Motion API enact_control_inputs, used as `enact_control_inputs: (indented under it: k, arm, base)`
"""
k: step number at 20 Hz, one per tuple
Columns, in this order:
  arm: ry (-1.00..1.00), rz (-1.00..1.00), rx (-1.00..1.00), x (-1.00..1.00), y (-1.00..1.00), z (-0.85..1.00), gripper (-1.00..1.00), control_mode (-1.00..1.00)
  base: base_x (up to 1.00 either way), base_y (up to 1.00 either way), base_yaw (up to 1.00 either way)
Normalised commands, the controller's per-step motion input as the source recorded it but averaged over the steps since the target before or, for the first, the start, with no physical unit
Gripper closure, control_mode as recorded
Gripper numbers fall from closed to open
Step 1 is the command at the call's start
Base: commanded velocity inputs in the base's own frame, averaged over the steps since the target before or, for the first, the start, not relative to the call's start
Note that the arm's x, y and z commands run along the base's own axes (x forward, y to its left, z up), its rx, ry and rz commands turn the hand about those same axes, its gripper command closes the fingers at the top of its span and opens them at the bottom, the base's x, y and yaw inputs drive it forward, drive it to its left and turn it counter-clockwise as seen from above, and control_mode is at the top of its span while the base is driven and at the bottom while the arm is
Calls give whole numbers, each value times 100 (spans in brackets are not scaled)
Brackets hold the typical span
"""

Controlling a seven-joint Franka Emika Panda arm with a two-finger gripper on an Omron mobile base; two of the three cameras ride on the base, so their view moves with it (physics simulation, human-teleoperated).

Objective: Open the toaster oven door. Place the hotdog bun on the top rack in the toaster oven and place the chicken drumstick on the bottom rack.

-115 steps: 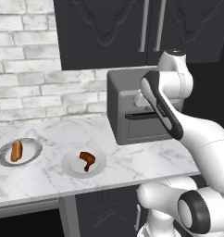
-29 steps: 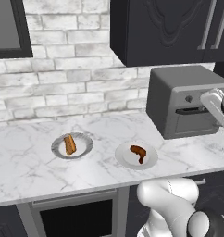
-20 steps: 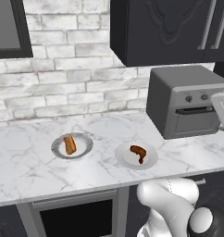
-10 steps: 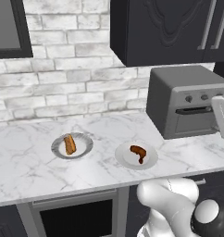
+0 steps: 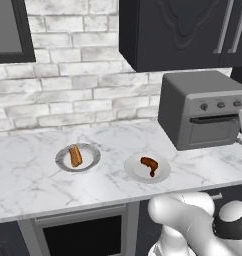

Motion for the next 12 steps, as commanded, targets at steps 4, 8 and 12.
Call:
enact_control_inputs:
  k: [4, 8, 12]
  arm:
    - [-1, 0, 10, 26, -37, 0, -100, -100]
    - [-2, 0, 9, 33, -9, -8, -100, -100]
    - [-12, 0, 9, 48, 0, -16, -100, -100]
  base:
    - [0, 0, 0]
    - [0, 0, 0]
    - [0, 0, 0]
